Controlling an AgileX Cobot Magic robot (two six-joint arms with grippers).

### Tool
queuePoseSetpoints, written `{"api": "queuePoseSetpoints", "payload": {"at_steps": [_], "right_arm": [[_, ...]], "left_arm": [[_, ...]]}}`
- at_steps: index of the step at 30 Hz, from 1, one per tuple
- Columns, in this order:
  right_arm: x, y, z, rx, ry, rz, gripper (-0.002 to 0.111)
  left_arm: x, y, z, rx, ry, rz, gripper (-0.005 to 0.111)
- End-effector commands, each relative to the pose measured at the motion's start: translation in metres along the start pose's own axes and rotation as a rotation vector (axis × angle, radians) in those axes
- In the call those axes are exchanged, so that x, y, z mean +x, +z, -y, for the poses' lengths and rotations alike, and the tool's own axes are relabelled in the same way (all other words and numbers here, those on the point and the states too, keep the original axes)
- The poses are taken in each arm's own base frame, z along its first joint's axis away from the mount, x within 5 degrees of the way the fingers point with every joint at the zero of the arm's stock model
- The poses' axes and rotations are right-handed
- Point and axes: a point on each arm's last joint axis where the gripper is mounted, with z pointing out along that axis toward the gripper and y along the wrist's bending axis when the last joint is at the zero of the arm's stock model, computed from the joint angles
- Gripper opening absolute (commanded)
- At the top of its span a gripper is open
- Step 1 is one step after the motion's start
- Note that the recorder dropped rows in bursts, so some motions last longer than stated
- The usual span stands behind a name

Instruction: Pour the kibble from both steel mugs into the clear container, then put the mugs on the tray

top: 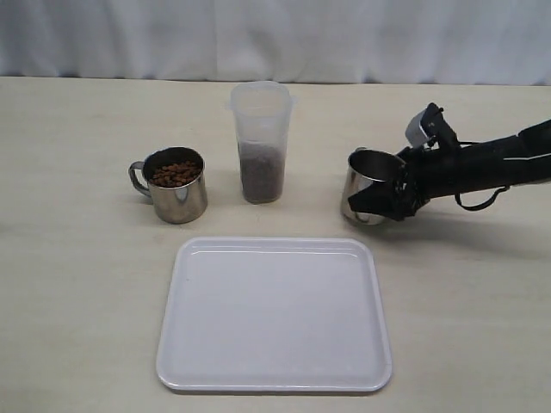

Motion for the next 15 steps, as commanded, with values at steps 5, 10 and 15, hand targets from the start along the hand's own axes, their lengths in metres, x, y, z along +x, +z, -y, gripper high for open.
{"api": "queuePoseSetpoints", "payload": {"at_steps": [5,10,15], "right_arm": [[0.012,0.004,0.004,-0.006,0.018,-0.023,0.014],[-0.007,-0.008,-0.001,0.01,-0.028,-0.016,0.048],[-0.016,-0.017,-0.006,0.007,-0.065,-0.039,0.071]], "left_arm": [[0.0,0.0,0.0,0.001,-0.004,0.007,0.0],[0.0,0.0,0.0,0.001,-0.004,0.007,0.0],[0.0,0.0,0.0,0.001,-0.004,0.007,0.0]]}}
